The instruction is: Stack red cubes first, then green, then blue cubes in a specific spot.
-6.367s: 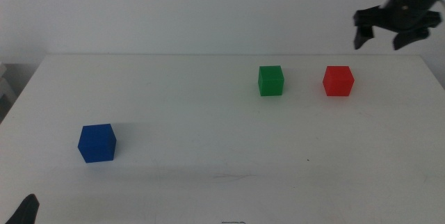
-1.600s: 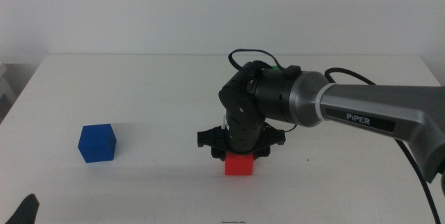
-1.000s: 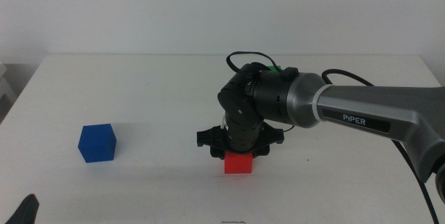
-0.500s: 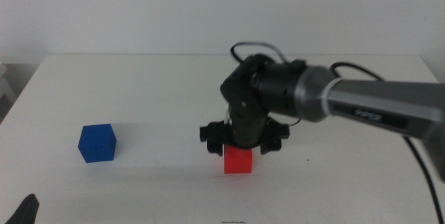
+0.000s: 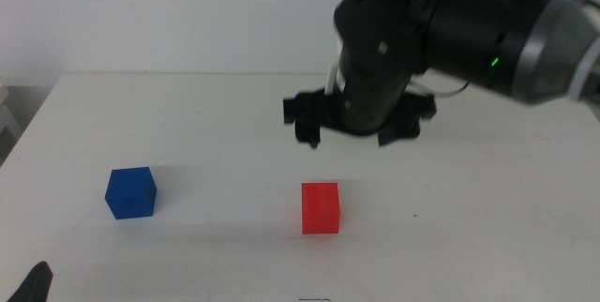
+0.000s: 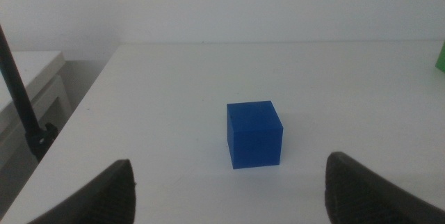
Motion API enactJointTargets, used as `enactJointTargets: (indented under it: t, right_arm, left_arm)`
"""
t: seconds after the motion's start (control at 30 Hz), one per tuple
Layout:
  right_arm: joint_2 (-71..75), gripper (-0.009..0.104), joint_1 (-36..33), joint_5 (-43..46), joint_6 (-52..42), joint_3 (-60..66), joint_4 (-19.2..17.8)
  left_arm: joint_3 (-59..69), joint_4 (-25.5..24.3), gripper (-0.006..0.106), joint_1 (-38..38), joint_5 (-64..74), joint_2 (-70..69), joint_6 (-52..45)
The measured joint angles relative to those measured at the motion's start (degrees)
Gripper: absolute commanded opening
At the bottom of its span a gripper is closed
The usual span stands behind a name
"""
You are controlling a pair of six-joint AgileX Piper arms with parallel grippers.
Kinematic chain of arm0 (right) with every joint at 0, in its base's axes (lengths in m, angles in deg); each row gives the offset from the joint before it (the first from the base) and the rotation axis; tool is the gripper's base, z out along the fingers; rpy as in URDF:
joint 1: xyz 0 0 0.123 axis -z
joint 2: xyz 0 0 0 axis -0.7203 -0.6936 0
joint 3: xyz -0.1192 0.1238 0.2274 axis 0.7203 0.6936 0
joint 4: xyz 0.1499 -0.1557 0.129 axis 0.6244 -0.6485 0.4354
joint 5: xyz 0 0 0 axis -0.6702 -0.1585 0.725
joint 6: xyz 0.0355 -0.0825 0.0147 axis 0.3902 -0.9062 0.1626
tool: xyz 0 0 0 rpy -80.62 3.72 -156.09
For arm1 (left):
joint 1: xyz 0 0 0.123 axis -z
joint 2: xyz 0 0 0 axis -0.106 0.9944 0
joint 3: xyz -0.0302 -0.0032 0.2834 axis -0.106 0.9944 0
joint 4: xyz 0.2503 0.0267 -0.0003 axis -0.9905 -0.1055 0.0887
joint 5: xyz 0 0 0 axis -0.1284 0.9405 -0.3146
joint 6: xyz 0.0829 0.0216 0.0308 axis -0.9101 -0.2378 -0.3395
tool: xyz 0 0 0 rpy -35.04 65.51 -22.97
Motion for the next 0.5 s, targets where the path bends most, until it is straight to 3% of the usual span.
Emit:
enactJointTargets:
  t: [0.5]
  right_arm:
    - [-3.1, 0.094, 12.9, 2.9, -13.2, -8.9, 2.0]
  left_arm:
    - [0.0, 0.0, 0.094, 0.0, 0.0, 0.0, 0.0]
